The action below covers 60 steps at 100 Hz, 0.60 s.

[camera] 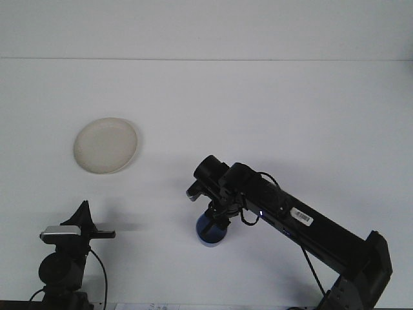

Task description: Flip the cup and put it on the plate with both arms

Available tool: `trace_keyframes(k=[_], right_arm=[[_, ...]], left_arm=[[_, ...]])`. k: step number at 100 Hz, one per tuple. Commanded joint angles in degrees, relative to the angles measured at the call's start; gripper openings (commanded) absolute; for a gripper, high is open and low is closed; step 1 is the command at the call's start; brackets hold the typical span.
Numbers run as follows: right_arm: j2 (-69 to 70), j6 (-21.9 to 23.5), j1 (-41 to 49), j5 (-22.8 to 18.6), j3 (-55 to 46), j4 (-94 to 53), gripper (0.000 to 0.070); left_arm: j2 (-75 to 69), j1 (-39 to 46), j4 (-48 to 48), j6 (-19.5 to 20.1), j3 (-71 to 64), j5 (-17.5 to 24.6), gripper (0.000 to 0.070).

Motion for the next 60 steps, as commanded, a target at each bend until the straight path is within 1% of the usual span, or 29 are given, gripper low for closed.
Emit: trace_keyframes(k=[1, 5, 6, 9, 15, 23, 37, 46, 60], right_arm=[[1.14, -0.13, 0.74, 0.04, 1.42, -0.04, 0.0257], [1.14, -0.02, 0.74, 0.04, 1.42, -0.04, 0.0305], [1.14, -0.02, 0.74, 0.04, 1.42, -0.04, 0.0305], [1.14, 0.11, 0.74, 0.04, 1.42, -0.04, 0.0358], [1.14, 0.15, 0.72, 0.04, 1.42, -0.07, 0.0429], [1.11, 0.26, 0.72, 0.04, 1.42, -0.09, 0.0490], [1.07, 0.22, 0.68, 0.04, 1.44, -0.15, 0.0515], [0.17, 0.04, 0.52, 0.07, 1.46, -0.44, 0.0560], [-2.97, 0.04, 0.15, 0.09, 2.36, -0.94, 0.0563]], left_arm=[[-0.07, 0.09, 0.74, 0.46, -1.11, -0.22, 0.0015], [-0.07, 0.09, 0.74, 0.46, -1.11, -0.22, 0.0015], [-0.07, 0.09, 0.74, 0.46, -1.11, -0.22, 0.0015], [-0.07, 0.09, 0.74, 0.46, -1.11, -0.22, 0.0015], [-0.07, 0.09, 0.74, 0.46, -1.11, -0.22, 0.0015], [-0.07, 0.09, 0.74, 0.46, -1.11, -0.22, 0.0015], [-0.07, 0.09, 0.74, 0.46, -1.11, -0.22, 0.0015], [-0.07, 0.09, 0.74, 0.46, -1.11, -0.22, 0.0015], [-0.07, 0.09, 0.74, 0.46, -1.11, -0.22, 0.0015]])
